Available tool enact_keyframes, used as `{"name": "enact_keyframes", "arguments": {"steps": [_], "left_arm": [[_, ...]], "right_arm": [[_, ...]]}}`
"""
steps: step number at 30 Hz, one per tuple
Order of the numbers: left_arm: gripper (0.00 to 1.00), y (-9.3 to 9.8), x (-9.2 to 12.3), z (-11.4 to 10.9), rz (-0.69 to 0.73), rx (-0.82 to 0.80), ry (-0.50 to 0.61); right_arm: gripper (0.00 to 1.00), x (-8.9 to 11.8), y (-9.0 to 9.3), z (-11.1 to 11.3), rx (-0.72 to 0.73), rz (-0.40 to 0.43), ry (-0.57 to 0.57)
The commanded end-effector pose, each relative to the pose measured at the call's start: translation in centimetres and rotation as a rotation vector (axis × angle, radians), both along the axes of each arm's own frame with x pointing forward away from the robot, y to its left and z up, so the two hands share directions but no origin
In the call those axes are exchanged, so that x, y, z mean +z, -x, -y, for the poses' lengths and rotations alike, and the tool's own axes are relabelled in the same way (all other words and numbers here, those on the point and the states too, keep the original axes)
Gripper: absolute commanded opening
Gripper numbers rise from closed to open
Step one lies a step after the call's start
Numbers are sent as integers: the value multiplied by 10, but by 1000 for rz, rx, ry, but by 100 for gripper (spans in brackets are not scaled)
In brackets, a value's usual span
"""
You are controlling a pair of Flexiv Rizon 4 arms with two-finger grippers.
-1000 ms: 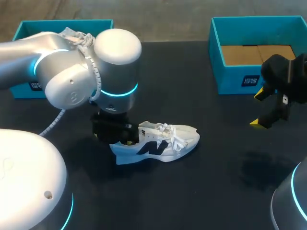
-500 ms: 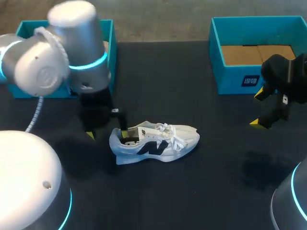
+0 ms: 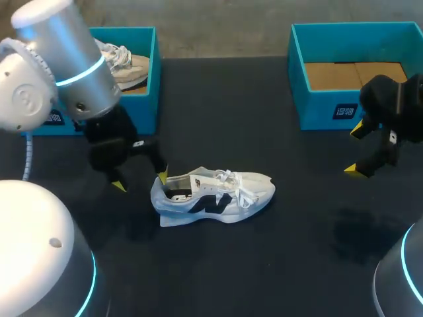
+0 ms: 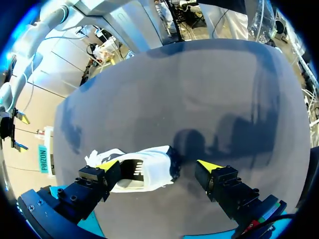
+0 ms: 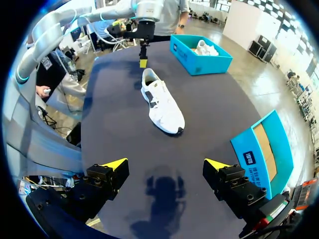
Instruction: Take the shoe out of the shoebox, open the shoe tongue, remove and reinsert the insole, then place the shoe into the shoebox
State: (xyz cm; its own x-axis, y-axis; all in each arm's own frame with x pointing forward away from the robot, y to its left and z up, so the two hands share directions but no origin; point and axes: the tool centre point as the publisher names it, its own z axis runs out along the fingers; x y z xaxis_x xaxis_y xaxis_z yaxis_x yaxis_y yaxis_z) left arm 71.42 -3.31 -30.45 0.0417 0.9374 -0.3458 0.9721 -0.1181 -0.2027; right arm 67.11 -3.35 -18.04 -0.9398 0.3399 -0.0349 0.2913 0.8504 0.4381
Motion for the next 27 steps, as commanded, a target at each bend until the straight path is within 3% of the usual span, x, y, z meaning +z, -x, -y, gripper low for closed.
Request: {"name": "enact_keyframes", "arguments": {"steps": [1, 17, 27], "left_arm": [[100, 3, -1, -4, 3, 11, 46], [100, 3, -1, -4, 3, 11, 46], [100, 1, -1, -25, -237, 274, 109]], "right_arm": [[100, -1, -2, -1, 0, -3, 3], [100, -1, -2, -1, 0, -3, 3], [100, -1, -2, -1, 0, -3, 3]]}}
